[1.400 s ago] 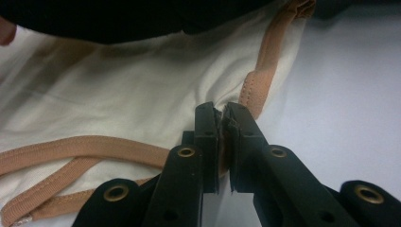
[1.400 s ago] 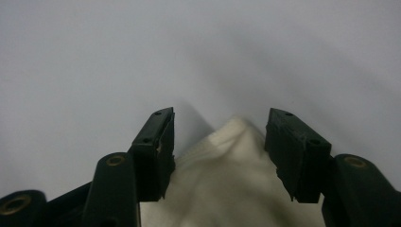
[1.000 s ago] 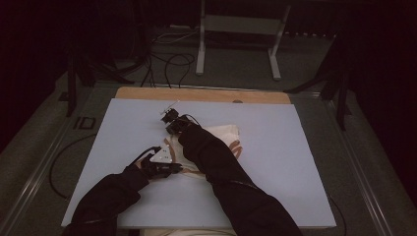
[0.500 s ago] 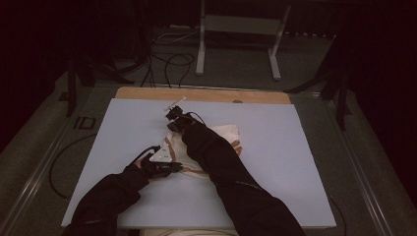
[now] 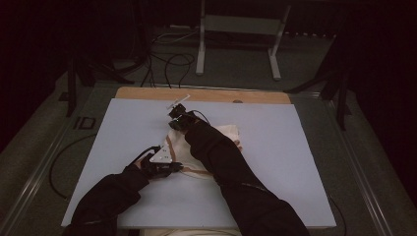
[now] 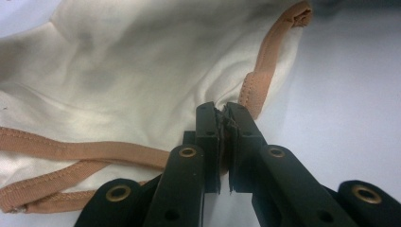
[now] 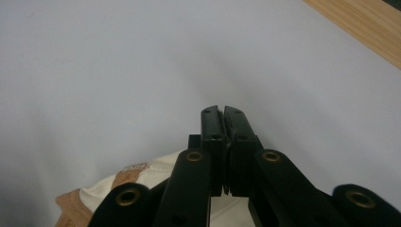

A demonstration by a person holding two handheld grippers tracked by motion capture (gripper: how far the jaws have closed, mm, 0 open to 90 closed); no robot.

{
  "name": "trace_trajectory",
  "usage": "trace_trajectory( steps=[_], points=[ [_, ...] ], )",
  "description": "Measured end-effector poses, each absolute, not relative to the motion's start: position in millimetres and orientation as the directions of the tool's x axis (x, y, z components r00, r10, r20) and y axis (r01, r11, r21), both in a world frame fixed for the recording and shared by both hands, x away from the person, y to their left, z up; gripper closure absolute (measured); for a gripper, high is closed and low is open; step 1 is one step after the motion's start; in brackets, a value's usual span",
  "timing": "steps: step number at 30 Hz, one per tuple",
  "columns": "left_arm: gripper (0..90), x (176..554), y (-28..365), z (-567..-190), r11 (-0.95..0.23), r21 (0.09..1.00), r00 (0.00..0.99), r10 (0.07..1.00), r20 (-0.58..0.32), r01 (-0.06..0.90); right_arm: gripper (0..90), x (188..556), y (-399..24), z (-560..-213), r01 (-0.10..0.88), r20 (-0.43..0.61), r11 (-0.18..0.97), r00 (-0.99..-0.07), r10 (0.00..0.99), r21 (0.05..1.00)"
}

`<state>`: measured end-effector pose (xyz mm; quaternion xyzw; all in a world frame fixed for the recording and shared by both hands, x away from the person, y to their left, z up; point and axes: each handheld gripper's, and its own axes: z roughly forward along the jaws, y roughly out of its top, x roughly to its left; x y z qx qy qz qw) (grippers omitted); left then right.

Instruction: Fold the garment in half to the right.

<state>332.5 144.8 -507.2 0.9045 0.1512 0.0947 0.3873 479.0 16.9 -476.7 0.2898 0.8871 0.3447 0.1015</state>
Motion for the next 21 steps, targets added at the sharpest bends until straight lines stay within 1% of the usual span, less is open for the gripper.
trace_trajectory(
  steps=[3,11,15,21],
  points=[
    [85.9,331.9,144.8,-505.7,-0.654,0.731,0.937,0.344,0.059,0.194,88.3,478.0,15.2,-474.0,0.44,0.02,0.593,-0.814,0.581,0.675],
    [85.9,327.9,142.6,-499.4,-0.668,0.731,0.941,0.318,0.113,0.138,88.3,476.5,7.5,-463.0,0.433,0.012,0.583,-0.81,0.587,0.687],
    [85.9,327.2,140.1,-496.5,-0.679,0.726,0.943,0.302,0.137,0.111,88.3,476.5,1.9,-459.3,0.443,0.026,0.569,-0.804,0.593,0.693],
    [85.9,328.4,136.6,-490.2,-0.69,0.718,0.947,0.284,0.152,0.092,88.3,475.0,-6.6,-452.4,0.447,0.035,0.55,-0.797,0.603,0.706]
  ],
)
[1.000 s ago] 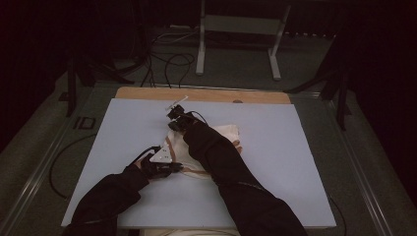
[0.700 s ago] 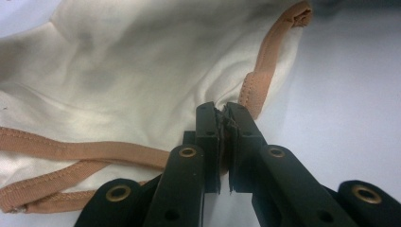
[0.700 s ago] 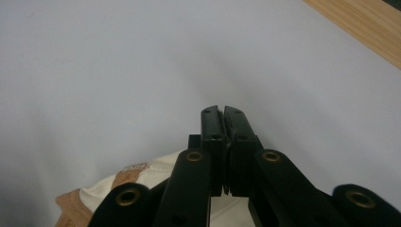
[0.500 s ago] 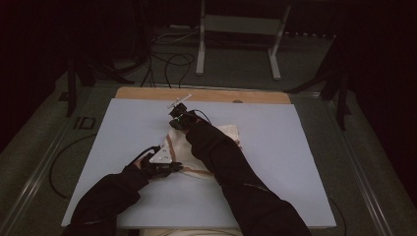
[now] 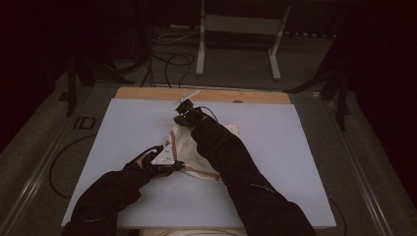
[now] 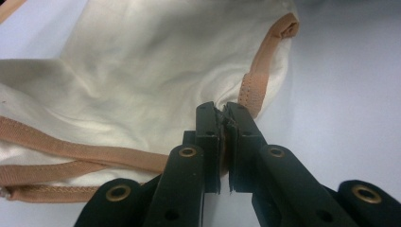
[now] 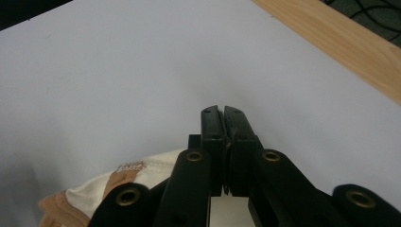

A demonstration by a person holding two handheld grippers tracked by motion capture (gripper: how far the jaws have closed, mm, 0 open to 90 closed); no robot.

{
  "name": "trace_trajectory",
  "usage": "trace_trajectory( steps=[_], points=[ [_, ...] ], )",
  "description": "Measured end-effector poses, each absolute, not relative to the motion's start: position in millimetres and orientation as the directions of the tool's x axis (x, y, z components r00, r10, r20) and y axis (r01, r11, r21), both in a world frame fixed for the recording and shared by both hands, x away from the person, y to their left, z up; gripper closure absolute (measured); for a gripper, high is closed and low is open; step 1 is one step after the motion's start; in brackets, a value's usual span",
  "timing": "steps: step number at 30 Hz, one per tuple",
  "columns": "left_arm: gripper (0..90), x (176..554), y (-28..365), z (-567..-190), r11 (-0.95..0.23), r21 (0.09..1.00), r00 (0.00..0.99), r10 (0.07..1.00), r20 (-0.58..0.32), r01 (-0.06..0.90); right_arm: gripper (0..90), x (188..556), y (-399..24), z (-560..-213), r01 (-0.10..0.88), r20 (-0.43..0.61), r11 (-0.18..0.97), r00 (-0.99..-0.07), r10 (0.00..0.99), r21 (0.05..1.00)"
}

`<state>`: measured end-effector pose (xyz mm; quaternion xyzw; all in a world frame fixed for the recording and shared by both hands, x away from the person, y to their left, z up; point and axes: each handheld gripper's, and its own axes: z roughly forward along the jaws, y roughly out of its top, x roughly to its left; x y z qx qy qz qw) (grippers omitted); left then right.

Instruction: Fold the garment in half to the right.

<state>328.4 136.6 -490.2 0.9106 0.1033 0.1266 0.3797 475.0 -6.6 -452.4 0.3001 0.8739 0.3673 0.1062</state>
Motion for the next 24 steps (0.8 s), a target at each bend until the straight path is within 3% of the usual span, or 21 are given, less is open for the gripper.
trace_trajectory(
  steps=[24],
  points=[
    [85.8,336.4,113.6,-462.1,-0.735,0.678,0.958,0.206,0.197,0.019,88.2,471.5,-50.1,-433.1,0.462,0.055,0.485,-0.763,0.644,0.743]
  ],
)
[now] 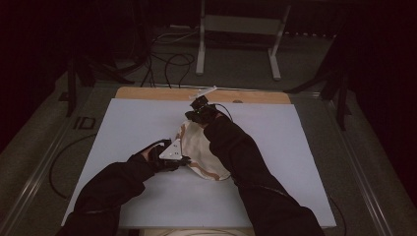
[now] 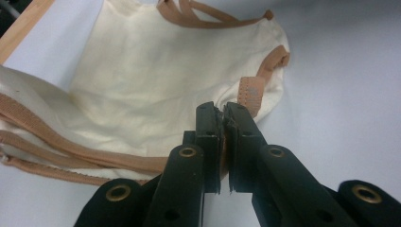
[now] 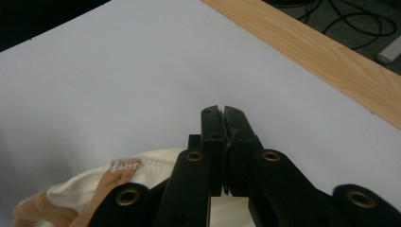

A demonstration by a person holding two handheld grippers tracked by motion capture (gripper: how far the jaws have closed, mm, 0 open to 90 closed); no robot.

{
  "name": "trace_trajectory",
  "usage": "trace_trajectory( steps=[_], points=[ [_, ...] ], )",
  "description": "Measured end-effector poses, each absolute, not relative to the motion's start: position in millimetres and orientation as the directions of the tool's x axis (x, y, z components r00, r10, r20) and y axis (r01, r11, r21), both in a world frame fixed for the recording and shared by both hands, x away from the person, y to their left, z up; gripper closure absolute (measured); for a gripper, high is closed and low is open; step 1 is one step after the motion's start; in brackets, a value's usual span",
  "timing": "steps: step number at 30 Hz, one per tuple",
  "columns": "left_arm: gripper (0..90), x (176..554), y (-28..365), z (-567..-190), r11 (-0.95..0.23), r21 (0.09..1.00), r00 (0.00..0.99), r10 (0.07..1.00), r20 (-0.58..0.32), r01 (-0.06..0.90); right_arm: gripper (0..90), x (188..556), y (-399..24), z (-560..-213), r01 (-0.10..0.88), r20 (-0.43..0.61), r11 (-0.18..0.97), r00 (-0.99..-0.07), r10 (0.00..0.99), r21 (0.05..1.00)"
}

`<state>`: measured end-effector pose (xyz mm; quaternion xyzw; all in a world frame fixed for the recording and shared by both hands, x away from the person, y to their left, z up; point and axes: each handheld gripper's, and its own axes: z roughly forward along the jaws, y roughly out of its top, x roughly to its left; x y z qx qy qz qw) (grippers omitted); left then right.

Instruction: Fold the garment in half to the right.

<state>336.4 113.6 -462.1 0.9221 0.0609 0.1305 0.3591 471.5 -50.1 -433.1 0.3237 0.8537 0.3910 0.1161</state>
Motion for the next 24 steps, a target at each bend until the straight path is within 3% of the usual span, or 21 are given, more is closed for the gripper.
trace_trajectory(
  steps=[24],
  points=[
    [85.8,341.1,78.7,-459.1,-0.755,0.654,0.972,0.124,0.197,-0.036,88.2,466.1,-92.0,-428.1,0.47,0.061,0.447,-0.738,0.672,0.761]
  ],
)
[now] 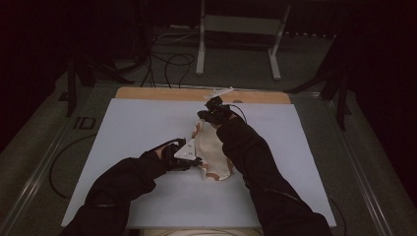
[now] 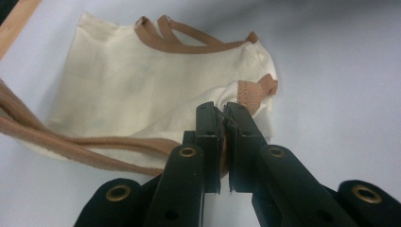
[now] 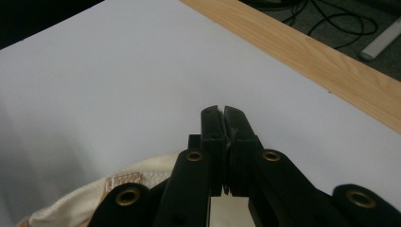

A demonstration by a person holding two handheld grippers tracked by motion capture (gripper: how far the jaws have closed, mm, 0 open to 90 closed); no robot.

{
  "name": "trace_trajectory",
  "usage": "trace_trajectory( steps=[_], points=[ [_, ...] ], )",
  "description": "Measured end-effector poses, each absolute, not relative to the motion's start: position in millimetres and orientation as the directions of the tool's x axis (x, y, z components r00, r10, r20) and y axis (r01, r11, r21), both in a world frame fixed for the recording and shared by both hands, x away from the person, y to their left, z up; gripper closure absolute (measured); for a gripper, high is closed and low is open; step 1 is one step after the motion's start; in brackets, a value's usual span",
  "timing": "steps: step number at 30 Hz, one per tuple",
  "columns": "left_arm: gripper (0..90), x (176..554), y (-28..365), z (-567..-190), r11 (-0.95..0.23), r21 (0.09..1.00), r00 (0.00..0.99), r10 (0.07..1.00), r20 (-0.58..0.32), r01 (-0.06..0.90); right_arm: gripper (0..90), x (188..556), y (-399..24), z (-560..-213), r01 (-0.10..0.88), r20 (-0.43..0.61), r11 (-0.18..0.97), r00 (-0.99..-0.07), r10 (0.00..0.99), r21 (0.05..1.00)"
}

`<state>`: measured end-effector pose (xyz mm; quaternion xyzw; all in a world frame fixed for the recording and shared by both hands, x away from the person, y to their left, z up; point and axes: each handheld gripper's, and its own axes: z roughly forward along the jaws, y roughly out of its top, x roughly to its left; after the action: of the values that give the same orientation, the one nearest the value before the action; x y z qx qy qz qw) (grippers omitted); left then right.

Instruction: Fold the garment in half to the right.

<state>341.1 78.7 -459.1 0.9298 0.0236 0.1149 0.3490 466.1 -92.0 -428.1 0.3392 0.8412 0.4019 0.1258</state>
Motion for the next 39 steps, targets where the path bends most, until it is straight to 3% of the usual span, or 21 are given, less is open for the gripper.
trace_trajectory(
  steps=[39],
  points=[
    [85.7,356.5,28.1,-474.9,-0.802,0.596,0.991,0.03,0.128,-0.053,88.2,459.5,-163.0,-448.5,0.51,0.088,0.39,-0.685,0.723,0.767]
  ],
)
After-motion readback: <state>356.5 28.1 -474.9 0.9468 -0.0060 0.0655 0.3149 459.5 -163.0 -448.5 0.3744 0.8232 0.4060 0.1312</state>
